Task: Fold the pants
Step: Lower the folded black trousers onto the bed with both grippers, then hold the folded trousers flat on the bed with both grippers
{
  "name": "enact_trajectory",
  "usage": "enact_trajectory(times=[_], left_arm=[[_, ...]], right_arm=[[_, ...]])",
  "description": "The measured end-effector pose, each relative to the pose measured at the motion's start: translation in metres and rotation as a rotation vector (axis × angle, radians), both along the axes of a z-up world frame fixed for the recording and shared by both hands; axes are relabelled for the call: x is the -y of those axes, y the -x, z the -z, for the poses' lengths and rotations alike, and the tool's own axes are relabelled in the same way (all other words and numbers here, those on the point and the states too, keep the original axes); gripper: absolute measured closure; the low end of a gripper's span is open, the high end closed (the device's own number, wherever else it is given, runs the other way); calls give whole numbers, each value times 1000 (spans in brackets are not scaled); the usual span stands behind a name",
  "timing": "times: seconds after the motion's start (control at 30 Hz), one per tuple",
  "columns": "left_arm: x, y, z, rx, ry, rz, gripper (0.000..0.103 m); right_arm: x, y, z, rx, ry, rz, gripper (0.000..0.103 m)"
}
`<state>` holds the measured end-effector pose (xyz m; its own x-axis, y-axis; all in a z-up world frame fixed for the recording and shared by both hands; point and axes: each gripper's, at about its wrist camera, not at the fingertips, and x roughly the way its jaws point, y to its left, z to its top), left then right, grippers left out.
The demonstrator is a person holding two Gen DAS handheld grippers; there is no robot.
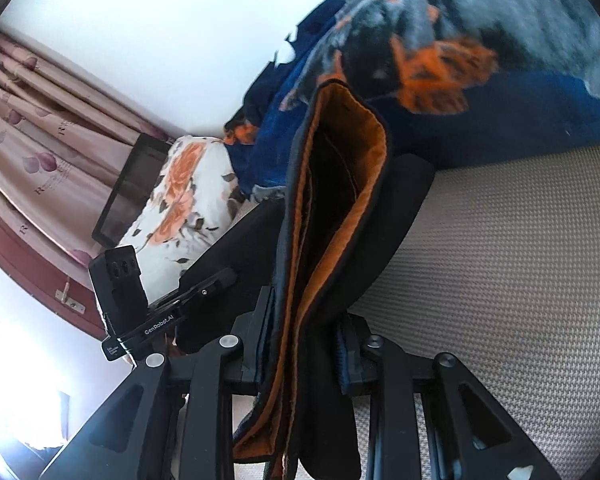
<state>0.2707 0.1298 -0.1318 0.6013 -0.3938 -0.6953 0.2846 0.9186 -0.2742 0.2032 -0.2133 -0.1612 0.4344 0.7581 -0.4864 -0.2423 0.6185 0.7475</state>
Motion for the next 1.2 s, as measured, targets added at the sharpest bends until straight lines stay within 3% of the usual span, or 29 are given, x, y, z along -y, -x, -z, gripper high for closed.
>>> enact_trajectory(times=[0.3,0.67,1.2], left_arm=[[2,1,15,9,-38,-27,85],[4,-1,23,-1,-84,-65,79],[12,2,24,38,-161,-112,70]], right_arm=[[-1,3,9,-4,70,27,78],[-17,8,13,13,270,95,78],[-32,17,13,60,469,194,70]])
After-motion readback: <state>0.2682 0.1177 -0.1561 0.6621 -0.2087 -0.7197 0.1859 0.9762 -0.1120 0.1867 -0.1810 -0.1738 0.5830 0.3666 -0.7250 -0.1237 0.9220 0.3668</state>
